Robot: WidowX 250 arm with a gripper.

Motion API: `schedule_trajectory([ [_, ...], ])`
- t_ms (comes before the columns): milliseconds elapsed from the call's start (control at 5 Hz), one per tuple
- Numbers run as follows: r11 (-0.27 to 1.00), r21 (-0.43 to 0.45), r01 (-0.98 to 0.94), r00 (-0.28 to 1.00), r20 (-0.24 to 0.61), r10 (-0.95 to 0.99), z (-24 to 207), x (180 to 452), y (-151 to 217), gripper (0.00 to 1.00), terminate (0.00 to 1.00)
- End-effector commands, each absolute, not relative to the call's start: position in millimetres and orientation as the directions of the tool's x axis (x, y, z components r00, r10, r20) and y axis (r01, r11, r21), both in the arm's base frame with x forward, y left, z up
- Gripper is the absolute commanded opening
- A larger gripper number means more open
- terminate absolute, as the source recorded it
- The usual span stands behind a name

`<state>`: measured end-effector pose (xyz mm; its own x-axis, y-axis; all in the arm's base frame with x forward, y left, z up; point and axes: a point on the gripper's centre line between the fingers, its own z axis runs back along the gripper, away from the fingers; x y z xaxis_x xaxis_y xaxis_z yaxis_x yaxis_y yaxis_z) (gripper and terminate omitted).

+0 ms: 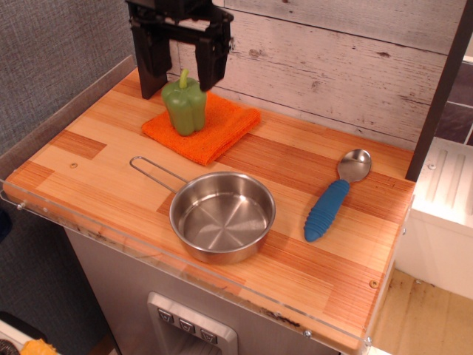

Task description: Place the Green Capsicum on the table.

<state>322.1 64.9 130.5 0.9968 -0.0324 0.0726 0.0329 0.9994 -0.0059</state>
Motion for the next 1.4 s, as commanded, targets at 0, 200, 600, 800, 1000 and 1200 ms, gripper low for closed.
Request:
schedule_trajectory([
  [0,0.997,0.063,-0.044,0.993,0.109,0.037,138.2,353.4,98.0,1.0,0.0],
  [200,0.995,0.074,-0.071,0.994,0.092,0.064,126.0,360.0,106.9,1.0,0.0],
  [600,0.994,0.085,-0.07,0.996,0.066,0.065,107.0,368.7,107.6,1.0,0.0],
  [800,0.994,0.087,-0.064,0.997,0.058,0.059,102.2,372.5,109.6,1.0,0.0],
  [1000,0.994,0.093,-0.054,0.998,0.043,0.051,96.5,376.0,109.5,1.0,0.0],
  [1200,0.995,0.088,-0.052,0.998,0.043,0.049,92.0,377.4,110.1,0.0,0.0],
])
